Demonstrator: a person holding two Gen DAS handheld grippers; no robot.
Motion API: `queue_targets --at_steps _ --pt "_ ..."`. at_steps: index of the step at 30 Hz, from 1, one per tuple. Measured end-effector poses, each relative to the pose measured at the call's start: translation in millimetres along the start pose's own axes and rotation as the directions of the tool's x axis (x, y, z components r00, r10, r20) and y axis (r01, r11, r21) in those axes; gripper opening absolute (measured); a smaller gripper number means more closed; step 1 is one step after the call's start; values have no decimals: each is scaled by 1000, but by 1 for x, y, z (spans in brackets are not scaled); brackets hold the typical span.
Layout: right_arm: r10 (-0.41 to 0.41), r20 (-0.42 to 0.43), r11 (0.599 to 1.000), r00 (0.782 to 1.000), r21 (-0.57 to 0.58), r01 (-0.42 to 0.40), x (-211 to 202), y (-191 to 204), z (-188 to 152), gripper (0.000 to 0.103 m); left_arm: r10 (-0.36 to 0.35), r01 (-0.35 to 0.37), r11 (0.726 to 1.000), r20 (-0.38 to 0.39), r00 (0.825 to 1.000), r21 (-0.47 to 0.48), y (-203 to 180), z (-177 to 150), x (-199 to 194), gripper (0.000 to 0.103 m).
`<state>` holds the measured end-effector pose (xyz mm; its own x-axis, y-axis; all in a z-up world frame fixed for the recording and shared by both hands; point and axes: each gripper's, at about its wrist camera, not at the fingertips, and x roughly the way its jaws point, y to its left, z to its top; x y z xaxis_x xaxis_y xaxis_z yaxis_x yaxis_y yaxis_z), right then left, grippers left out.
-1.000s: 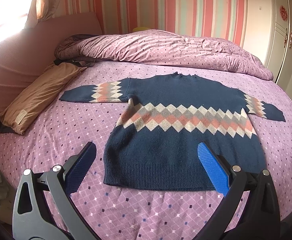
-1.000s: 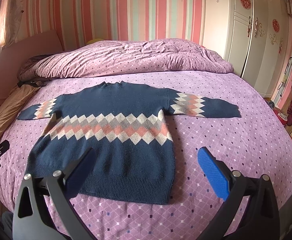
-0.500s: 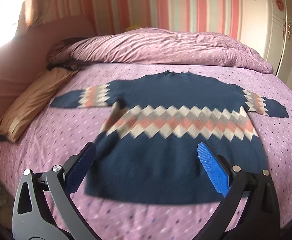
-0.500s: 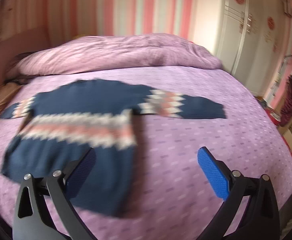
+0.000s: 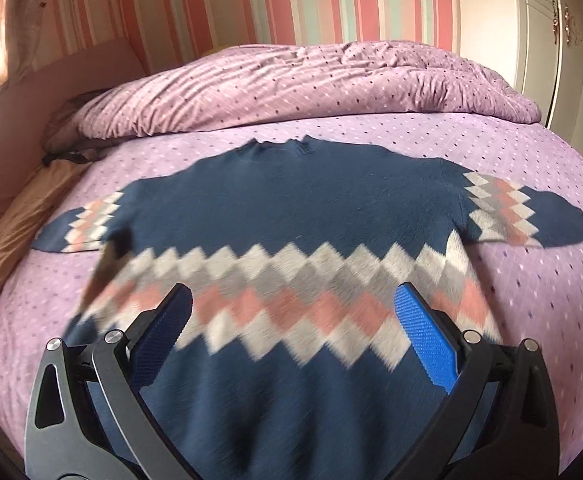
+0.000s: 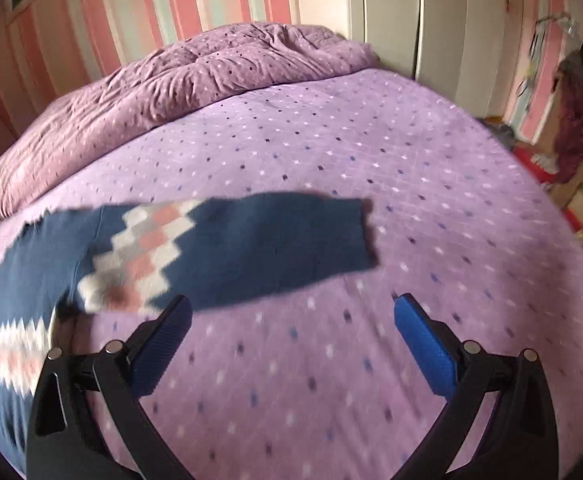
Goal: Fold small clothes
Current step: 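Grasp the sweater cuff with the right tool and lift it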
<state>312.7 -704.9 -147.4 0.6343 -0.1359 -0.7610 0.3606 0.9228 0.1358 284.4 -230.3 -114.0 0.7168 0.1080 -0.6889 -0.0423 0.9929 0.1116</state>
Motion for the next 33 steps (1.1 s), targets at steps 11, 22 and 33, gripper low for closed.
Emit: queue_targets --at_steps 11,22,33 --pt "24 -154 999 988 50 -16 104 -46 27 90 39 -39 999 9 999 32 -53 38 74 100" --pt "57 -219 994 974 105 -35 139 -50 21 85 31 -31 997 8 1000 72 -65 34 85 100" --pt "23 -114 1000 993 3 -23 111 -5 36 14 72 -71 993 0 997 95 -41 32 88 100"
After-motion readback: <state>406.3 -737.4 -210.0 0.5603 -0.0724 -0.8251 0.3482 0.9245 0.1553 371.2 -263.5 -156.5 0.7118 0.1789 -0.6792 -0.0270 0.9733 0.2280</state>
